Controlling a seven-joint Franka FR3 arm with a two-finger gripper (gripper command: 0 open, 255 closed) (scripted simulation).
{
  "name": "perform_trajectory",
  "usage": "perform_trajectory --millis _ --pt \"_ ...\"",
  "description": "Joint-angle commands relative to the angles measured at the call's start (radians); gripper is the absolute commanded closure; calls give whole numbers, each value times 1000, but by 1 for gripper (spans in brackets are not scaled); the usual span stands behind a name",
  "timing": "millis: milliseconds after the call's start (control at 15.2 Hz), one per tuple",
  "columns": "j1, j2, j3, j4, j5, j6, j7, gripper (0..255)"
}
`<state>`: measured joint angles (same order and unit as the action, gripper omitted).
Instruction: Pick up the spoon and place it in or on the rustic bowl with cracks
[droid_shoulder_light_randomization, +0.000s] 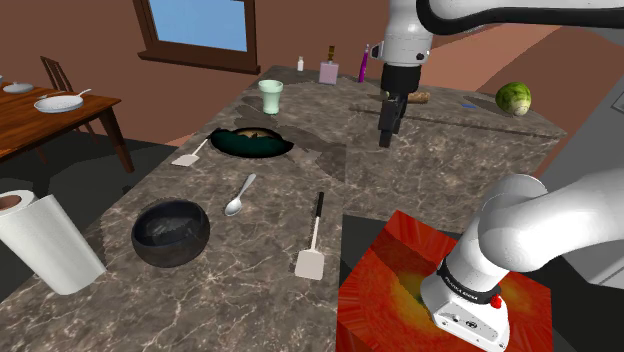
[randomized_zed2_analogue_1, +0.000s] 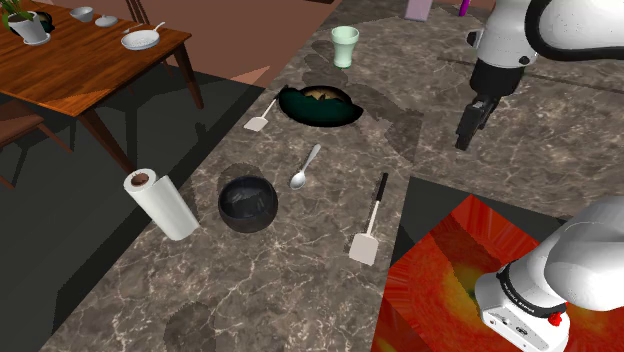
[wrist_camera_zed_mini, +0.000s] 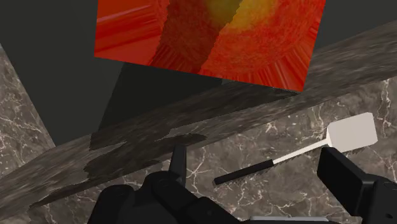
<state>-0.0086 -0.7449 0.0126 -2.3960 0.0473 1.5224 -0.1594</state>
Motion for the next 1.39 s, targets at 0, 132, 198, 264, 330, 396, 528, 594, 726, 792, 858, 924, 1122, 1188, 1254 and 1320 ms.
perform_trajectory --millis 0,132,198,264,330,396,528,594,726,792,858,924,1122,1188,1254,1320 --pt "0 0 0 0 0 0 0 0" --pt "-5 29 40 -14 44 49 93 0" --pt "-8 46 60 -18 66 75 139 0" --pt "-11 65 80 -21 86 102 184 0" --pt "-14 86 100 -23 106 129 229 0" --pt "-17 108 119 -22 124 156 273 0" --pt "-23 158 156 -17 157 213 360 0" --pt "-27 185 174 -12 172 242 403 0" --pt "-35 243 210 3 197 300 488 0" --pt "-39 273 226 13 207 328 530 0" --pt "-44 305 243 24 216 357 572 0" --pt "-49 338 258 36 222 385 614 0" --pt "-64 442 300 82 231 468 741 0" --pt "-69 477 313 100 230 495 784 0" --pt "-74 514 324 118 227 521 826 0" --pt "-78 551 334 138 222 546 869 0"
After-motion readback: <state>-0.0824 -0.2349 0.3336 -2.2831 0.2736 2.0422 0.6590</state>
